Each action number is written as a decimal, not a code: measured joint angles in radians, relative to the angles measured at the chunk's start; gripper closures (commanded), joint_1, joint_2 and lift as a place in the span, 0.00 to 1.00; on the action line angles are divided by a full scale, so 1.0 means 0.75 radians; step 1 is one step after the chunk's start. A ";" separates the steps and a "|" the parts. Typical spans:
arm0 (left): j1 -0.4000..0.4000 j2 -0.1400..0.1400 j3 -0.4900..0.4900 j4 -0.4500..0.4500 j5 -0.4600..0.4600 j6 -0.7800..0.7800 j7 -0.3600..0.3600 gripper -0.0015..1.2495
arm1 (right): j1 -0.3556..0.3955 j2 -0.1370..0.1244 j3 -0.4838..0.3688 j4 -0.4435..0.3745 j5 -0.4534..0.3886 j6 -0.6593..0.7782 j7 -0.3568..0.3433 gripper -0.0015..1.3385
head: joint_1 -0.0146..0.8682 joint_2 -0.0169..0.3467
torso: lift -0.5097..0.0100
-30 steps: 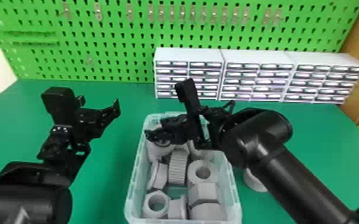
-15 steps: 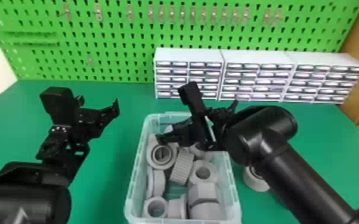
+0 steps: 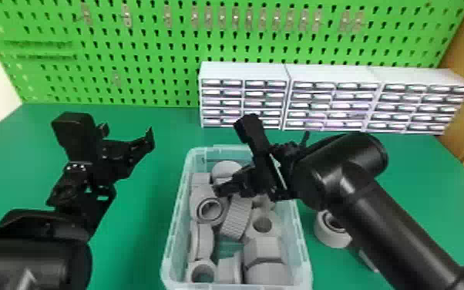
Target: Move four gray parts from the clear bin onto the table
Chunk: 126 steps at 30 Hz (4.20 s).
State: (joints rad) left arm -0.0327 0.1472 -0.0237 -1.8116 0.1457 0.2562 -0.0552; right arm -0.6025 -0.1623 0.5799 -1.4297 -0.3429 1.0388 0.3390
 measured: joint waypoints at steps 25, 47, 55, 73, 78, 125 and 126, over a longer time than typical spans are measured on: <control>-0.007 0.000 -0.001 0.000 -0.002 0.000 0.000 0.19 | -0.049 0.005 0.126 0.081 0.008 0.056 -0.016 0.37 | 0.78 0.14 | 0.89; -0.020 0.013 -0.003 0.000 0.011 -0.002 0.000 0.19 | -0.078 -0.006 0.187 0.090 0.062 0.054 -0.033 0.38 | 0.78 0.14 | 0.89; -0.022 0.040 -0.013 0.000 0.025 -0.002 0.000 0.19 | -0.091 -0.011 0.200 0.067 0.086 0.055 -0.033 0.37 | 0.78 0.14 | 0.89; -0.031 0.056 -0.019 0.000 0.029 -0.002 0.000 0.19 | -0.090 -0.009 0.249 0.066 0.087 0.029 -0.050 0.38 | 0.78 0.14 | 0.89; -0.034 0.058 -0.020 0.000 0.029 -0.002 0.000 0.19 | -0.089 -0.004 0.249 0.074 0.115 0.025 -0.057 0.38 | 0.78 0.14 | 0.89; -0.060 0.081 -0.040 0.010 0.039 -0.002 0.000 0.19 | -0.112 0.033 0.318 0.104 0.086 -0.048 -0.064 0.38 | 0.78 0.14 | 0.89; -0.060 0.082 -0.040 0.010 0.040 -0.002 0.000 0.19 | -0.111 0.033 0.318 0.104 0.084 -0.046 -0.064 0.38 | 0.78 0.14 | 0.89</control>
State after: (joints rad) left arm -0.0775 0.2089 -0.0539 -1.8039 0.1760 0.2546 -0.0550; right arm -0.6857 -0.1378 0.8187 -1.3517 -0.2802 1.0039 0.2913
